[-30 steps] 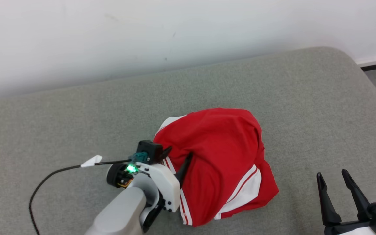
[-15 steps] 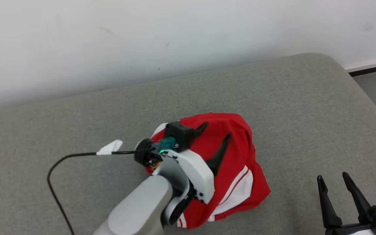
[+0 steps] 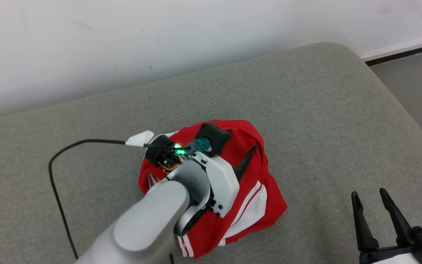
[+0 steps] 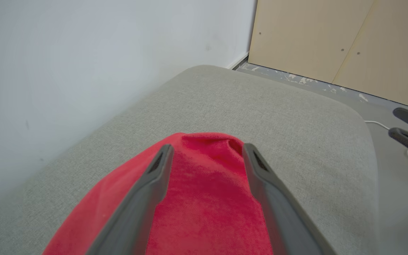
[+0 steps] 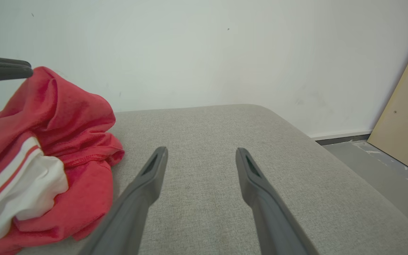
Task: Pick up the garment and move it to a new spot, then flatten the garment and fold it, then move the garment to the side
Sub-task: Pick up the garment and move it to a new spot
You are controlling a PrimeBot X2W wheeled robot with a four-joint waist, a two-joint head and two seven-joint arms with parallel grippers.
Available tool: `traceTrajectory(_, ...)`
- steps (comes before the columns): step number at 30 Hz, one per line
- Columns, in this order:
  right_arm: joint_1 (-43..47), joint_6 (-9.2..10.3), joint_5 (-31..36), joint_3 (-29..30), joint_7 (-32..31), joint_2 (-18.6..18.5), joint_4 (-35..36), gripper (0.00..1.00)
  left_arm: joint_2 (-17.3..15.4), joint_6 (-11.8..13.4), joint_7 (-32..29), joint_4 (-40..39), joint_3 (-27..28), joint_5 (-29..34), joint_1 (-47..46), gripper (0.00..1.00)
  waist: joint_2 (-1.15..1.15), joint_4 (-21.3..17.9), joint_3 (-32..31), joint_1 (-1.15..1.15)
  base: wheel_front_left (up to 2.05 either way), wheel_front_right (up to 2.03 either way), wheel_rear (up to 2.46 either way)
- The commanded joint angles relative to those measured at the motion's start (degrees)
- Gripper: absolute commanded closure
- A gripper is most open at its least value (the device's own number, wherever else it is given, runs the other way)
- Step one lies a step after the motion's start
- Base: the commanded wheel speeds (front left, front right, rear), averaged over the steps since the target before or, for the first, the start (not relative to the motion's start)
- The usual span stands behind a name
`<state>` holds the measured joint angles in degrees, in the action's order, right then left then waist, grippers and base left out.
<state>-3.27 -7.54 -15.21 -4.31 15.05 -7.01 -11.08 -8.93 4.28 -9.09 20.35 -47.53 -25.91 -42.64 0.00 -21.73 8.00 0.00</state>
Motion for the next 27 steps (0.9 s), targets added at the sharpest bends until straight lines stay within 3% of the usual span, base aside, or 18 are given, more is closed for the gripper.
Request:
traceTrajectory(1, -0.41, 0.11, -0.50, 0.04, 0.19, 0.12, 0.17, 0.00, -0.81, -0.26, -0.61, 0.54, -0.19, 0.63, -1.11, 0.00, 0.00, -0.35, 0.39, 0.00, 0.00, 0.00, 0.00)
traceTrajectory(12, -1.39, 0.10, -0.55, -0.85, 0.18, 0.39, -0.12, 0.00, -4.39, -5.16, -5.97, 4.48, -2.68, 2.48, -7.83, 0.00, 0.00, -1.60, 2.25, 0.00, 0.00, 0.00, 0.00)
traceTrajectory(19, -2.24, 0.10, -0.96, -1.79, 0.18, 0.53, -0.40, 0.00, -4.90, -8.81, -9.28, 7.29, -4.94, 1.90, -10.73, 0.00, 0.00, -2.76, 4.27, 0.00, 0.00, 0.00, 0.00)
traceTrajectory(27, -2.81, 0.10, -1.21, -2.52, 0.19, 0.95, -0.44, 0.00, -4.02, -10.52, -10.33, 10.94, -6.94, 0.13, -11.59, 0.00, 0.00, -3.93, 6.78, 0.00, 0.00, 0.00, 0.00)
